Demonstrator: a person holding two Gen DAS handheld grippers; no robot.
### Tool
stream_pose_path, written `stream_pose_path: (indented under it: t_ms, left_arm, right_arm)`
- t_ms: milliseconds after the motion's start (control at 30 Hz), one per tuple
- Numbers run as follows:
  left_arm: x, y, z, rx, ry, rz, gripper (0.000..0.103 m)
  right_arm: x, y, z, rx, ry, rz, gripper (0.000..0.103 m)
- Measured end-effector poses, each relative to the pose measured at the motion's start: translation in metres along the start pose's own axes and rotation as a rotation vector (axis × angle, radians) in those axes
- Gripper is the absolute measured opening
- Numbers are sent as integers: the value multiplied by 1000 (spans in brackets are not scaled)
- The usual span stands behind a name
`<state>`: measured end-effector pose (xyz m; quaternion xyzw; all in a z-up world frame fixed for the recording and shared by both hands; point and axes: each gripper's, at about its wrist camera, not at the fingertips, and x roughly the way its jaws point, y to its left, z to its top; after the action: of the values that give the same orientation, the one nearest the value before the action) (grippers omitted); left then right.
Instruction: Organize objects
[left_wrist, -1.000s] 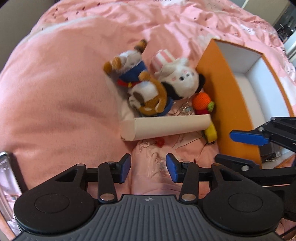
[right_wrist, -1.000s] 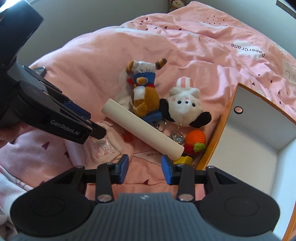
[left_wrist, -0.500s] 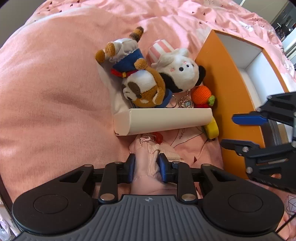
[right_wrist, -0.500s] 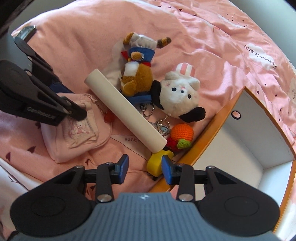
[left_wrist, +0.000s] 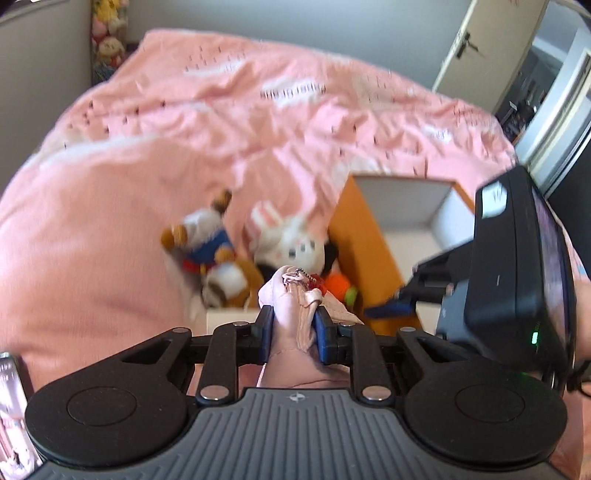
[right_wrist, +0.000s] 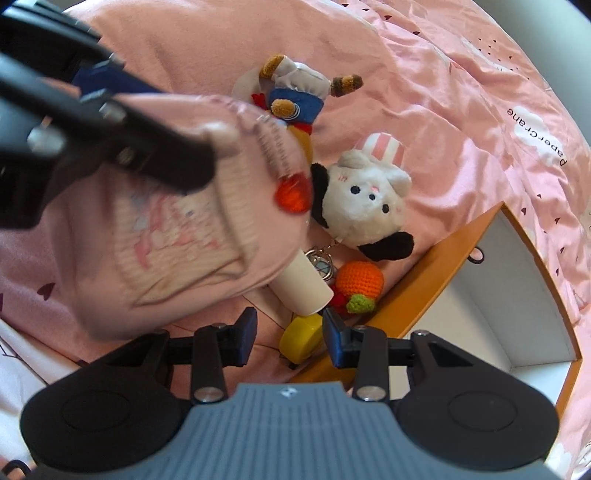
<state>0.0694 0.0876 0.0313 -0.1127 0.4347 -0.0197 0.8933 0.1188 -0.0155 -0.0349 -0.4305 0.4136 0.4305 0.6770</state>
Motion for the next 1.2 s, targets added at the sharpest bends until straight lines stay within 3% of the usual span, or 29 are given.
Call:
stream_pose_path:
  t_ms: [300,500,800,1100,1200]
  left_arm:
    - [16,9,11,-108,-56,8,25]
    - [28,17,10,-124,-47,27,25]
    - [41,33,10,-151,-28,26,26]
    - [50,43,12,-167,-8,-5,26]
    - [52,45,13,-171,-12,-12,26]
  right_arm:
    - [-4,-14,7,-43,-20,-49,40]
    - [4,-21,18,-108,-3,-65,40]
    - [30,-24,32,-257,83,-44,40]
    - [47,-36,46,-303,172,3,42]
    - [50,-39,48,-348,211,-22,41]
